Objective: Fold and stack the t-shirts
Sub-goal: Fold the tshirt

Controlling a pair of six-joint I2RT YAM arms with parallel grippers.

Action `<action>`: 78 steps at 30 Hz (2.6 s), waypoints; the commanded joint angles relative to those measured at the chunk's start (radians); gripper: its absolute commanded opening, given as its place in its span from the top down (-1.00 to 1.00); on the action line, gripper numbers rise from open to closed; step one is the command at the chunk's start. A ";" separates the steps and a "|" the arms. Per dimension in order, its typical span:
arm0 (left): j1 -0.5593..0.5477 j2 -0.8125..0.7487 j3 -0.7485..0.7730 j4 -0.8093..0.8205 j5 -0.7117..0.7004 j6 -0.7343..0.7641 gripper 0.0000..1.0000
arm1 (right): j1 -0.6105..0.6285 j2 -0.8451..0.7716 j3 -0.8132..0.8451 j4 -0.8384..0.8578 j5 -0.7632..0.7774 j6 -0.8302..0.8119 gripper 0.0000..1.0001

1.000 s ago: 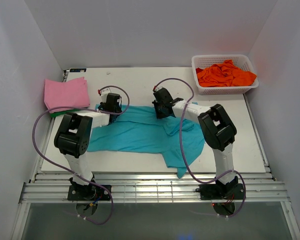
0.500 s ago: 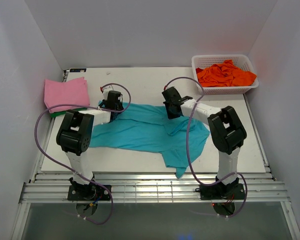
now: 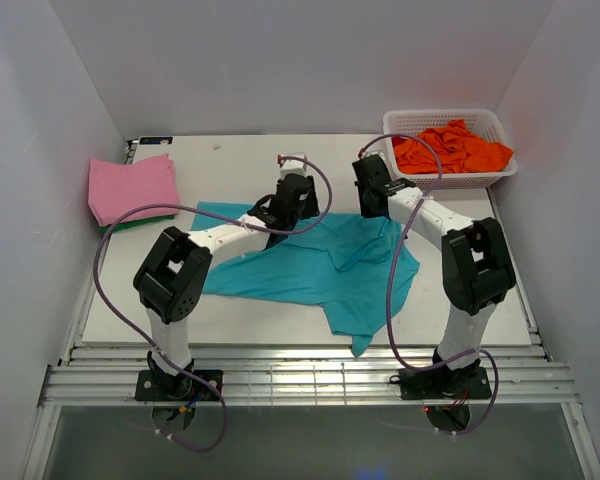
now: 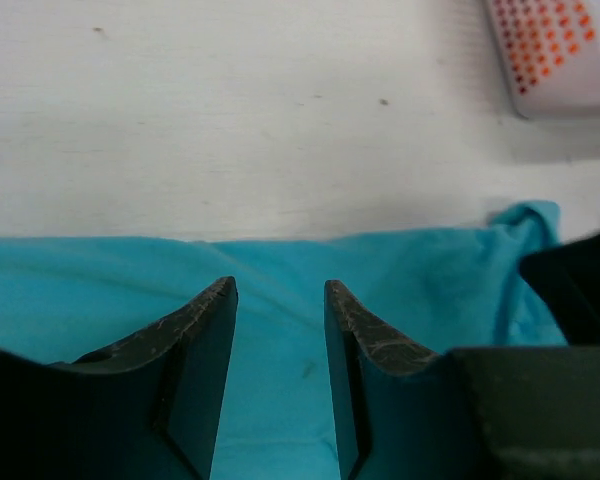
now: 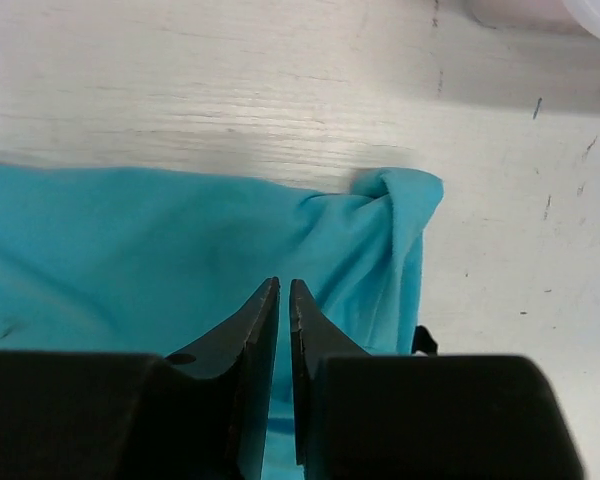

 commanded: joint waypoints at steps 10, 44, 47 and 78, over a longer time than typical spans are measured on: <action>-0.105 0.147 0.096 0.048 0.149 0.008 -0.02 | -0.105 0.108 0.091 -0.009 0.091 -0.049 0.71; -0.107 0.211 0.089 0.046 0.141 -0.017 -0.01 | -0.155 0.146 0.170 -0.015 0.022 -0.104 0.45; -0.107 0.214 0.089 0.045 0.143 -0.020 -0.01 | -0.154 0.148 0.177 -0.014 0.002 -0.106 0.45; -0.107 0.196 0.055 0.042 0.105 -0.023 -0.01 | -0.155 0.240 0.206 -0.080 0.047 -0.121 0.50</action>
